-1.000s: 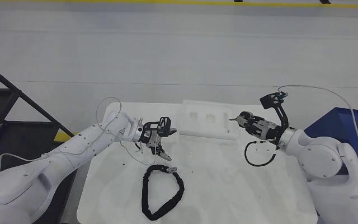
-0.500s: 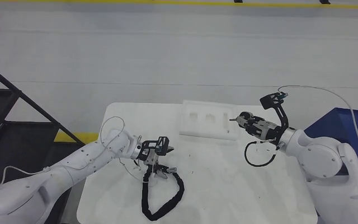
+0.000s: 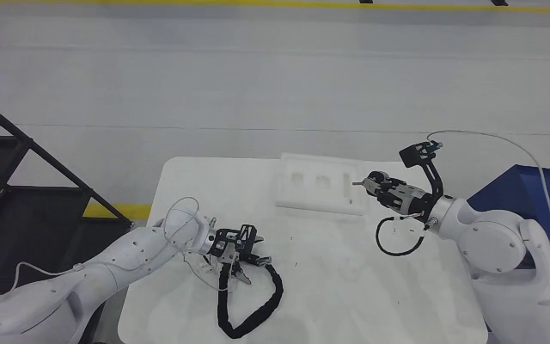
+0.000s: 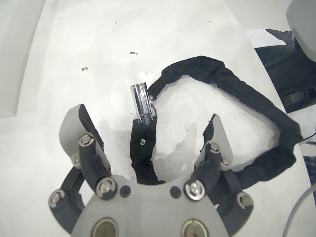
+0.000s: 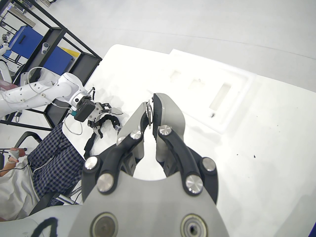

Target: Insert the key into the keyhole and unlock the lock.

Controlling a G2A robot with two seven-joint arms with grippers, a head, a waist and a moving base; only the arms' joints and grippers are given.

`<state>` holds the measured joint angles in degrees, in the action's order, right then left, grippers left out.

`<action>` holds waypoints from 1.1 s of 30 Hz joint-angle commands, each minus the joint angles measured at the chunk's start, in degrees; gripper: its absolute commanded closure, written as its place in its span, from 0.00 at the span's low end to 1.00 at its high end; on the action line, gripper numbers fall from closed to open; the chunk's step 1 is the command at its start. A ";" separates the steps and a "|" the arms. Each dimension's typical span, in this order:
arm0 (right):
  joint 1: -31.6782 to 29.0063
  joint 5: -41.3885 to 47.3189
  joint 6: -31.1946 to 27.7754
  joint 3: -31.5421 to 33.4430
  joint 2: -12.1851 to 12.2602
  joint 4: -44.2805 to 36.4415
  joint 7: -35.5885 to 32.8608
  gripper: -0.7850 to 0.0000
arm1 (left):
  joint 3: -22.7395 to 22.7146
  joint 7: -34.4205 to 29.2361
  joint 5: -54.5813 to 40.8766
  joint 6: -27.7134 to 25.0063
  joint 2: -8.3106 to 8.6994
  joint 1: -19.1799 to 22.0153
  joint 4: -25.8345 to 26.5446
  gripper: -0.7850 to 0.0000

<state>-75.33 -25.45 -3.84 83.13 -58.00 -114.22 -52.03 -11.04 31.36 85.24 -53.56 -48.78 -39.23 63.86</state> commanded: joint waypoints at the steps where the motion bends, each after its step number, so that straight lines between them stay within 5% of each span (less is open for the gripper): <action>1: 0.00 0.00 0.00 0.00 0.00 0.00 0.00 1.00 | 0.00 0.91 1.23 -0.02 -0.49 -0.07 -0.69 0.00; 7: 0.00 0.00 0.00 0.00 0.00 0.00 0.00 1.00 | 0.07 3.73 5.25 0.86 -1.66 -0.18 -1.74 0.02; 8: 0.00 0.00 0.00 0.00 0.00 0.00 0.00 1.00 | 0.12 3.64 6.12 0.75 -1.81 -0.09 -2.05 0.13; 9: 0.00 0.00 0.00 0.00 0.00 0.00 0.00 1.00 | 0.08 3.62 6.61 0.76 -1.97 -0.02 -2.18 0.34; 11: 0.00 0.00 0.00 0.00 0.00 0.00 0.00 1.00 | -0.12 4.51 7.11 1.00 -2.23 -0.07 -2.26 0.53; 18: 0.00 0.00 0.00 0.00 0.00 0.00 0.00 1.00 | -0.94 4.64 8.69 1.51 -2.69 -0.33 -3.47 0.76; 24: 0.00 0.00 0.00 0.00 0.00 0.00 0.00 1.00 | -1.67 3.62 9.15 1.79 -3.17 -0.79 -3.70 0.73; 27: 0.00 0.00 0.00 0.00 0.00 0.00 0.00 1.00 | -2.07 2.97 8.98 1.72 -3.42 -1.08 -3.49 1.00; 33: 0.00 0.00 0.00 0.00 0.00 0.00 0.00 1.00 | -3.14 1.66 8.10 1.62 -3.82 -1.64 -3.45 1.00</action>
<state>-75.33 -25.45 -3.84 83.13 -58.00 -114.22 -52.03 -13.90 33.04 93.61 -52.19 -52.55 -40.74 60.39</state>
